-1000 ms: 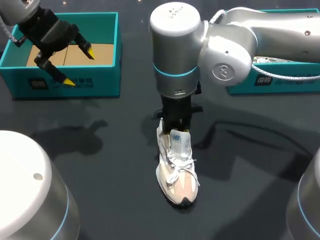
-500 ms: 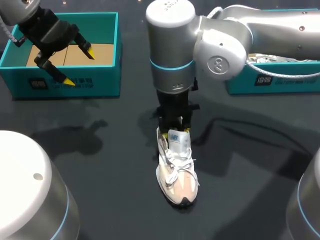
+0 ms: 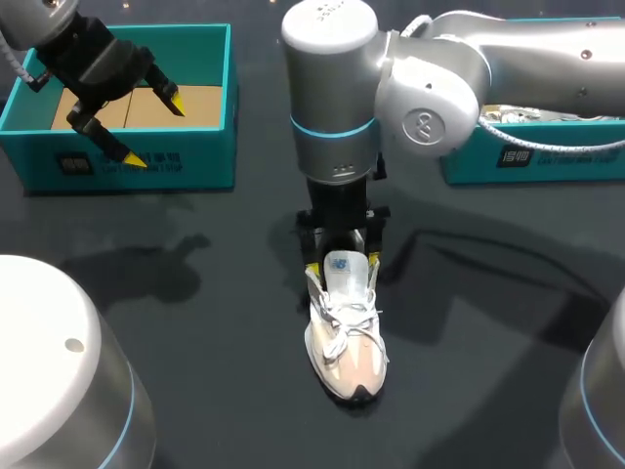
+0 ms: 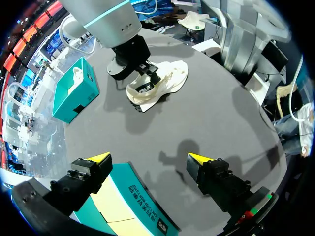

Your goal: Take the shoe out of the shoebox, open the shoe tongue, remove and reinsert the insole, then place the shoe into the shoebox

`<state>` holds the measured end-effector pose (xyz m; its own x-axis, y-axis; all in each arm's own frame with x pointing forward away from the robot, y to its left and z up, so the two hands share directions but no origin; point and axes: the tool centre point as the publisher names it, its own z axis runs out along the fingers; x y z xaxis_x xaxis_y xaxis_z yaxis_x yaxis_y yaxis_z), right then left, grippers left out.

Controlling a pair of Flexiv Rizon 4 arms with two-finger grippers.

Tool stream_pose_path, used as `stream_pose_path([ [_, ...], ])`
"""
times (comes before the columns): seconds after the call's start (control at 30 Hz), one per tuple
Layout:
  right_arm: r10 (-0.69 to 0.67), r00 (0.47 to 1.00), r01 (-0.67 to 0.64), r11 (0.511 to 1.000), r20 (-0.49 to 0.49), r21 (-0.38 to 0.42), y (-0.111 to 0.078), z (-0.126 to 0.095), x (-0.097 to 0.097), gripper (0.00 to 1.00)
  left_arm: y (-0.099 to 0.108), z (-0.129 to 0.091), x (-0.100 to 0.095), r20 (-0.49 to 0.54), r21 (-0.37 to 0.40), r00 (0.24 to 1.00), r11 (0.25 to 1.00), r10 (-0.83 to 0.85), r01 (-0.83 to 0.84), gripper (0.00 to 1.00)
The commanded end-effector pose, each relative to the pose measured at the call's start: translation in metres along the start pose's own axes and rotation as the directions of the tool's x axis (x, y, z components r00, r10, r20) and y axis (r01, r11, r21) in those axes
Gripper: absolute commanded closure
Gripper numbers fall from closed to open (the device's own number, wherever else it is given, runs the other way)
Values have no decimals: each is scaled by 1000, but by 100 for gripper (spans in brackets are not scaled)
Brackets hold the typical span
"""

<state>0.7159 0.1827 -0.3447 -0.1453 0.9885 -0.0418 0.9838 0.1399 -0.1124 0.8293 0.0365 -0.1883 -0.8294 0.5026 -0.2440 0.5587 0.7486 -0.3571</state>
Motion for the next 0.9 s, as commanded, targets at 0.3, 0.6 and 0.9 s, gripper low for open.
stream_pose_path([
  [0.3, 36, 999, -36, 999, 18, -4, -2, -4, -1, 21, 0, 0, 0, -2, -2, 1000, 1000, 1, -1, 0],
  [0.6, 55, 998, -55, 998, 22, 10, 0, -5, -1, 4, 0, 0, 0, -2, -2, 1000, 1000, 1, -1, 0],
  [0.9, 77, 997, -78, 997, 19, 9, -4, -5, -3, 6, 0, 0, 0, -2, -2, 1000, 1000, 1, -1, 0],
])
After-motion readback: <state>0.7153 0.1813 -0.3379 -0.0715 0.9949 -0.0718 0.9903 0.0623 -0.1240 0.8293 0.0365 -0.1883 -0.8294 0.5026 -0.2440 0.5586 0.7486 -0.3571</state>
